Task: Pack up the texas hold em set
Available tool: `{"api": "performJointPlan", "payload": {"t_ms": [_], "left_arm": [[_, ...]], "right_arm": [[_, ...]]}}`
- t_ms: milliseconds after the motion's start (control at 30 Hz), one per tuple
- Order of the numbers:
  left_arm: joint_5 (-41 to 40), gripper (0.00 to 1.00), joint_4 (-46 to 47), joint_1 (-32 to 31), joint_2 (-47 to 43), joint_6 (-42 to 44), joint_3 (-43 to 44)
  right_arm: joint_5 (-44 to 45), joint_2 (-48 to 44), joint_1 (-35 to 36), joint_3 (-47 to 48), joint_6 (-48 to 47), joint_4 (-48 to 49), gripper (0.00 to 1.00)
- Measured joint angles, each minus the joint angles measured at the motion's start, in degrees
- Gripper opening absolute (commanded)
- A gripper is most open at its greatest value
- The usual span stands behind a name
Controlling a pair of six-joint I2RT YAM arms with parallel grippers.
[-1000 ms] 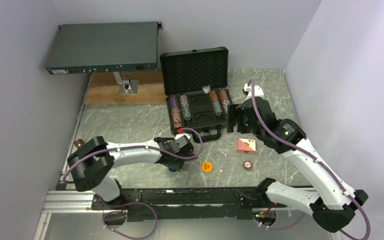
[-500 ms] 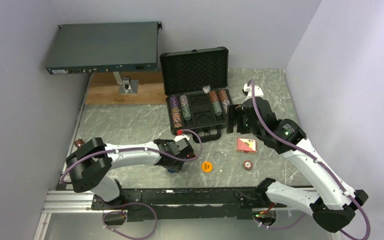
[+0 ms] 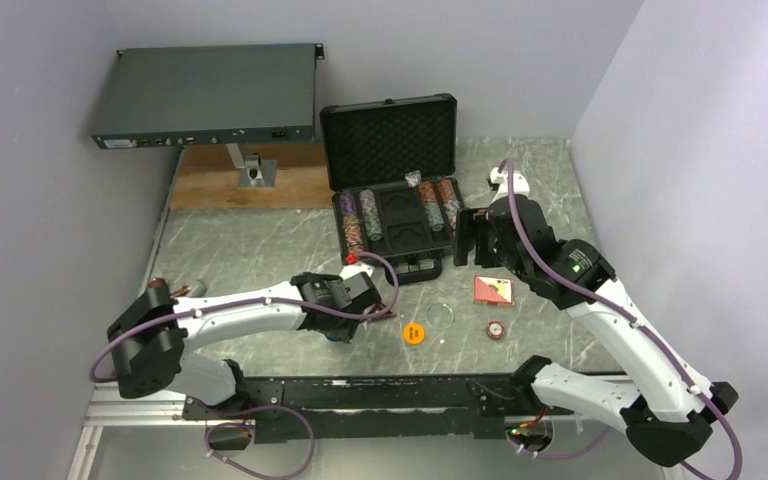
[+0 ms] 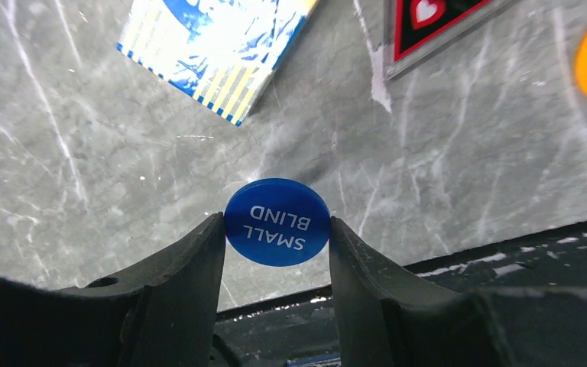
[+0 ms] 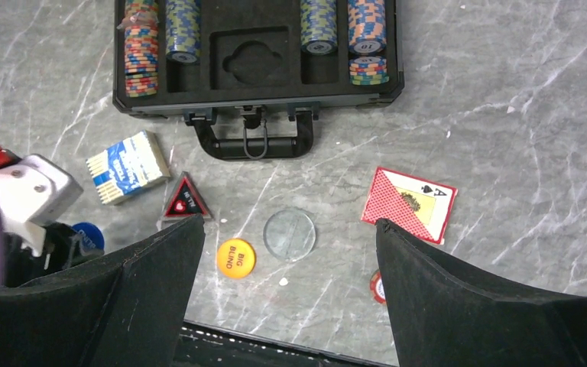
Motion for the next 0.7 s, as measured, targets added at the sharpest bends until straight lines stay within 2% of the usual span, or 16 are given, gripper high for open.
{"api": "performJointPlan", "payload": {"t_ms": [367,700], "left_arm": [[-4.7,0.22,-7.1,0.0,-1.6,2.3,15.3],[-5.7,0.20,-8.3,2.1,8.1,9.0,32.5]], "right_arm": [[0.7,-0.7,0.0,0.9,1.3,0.0,0.85],[5.3,-1.8,0.0,10.1,2.5,0.1,0.86]]}}
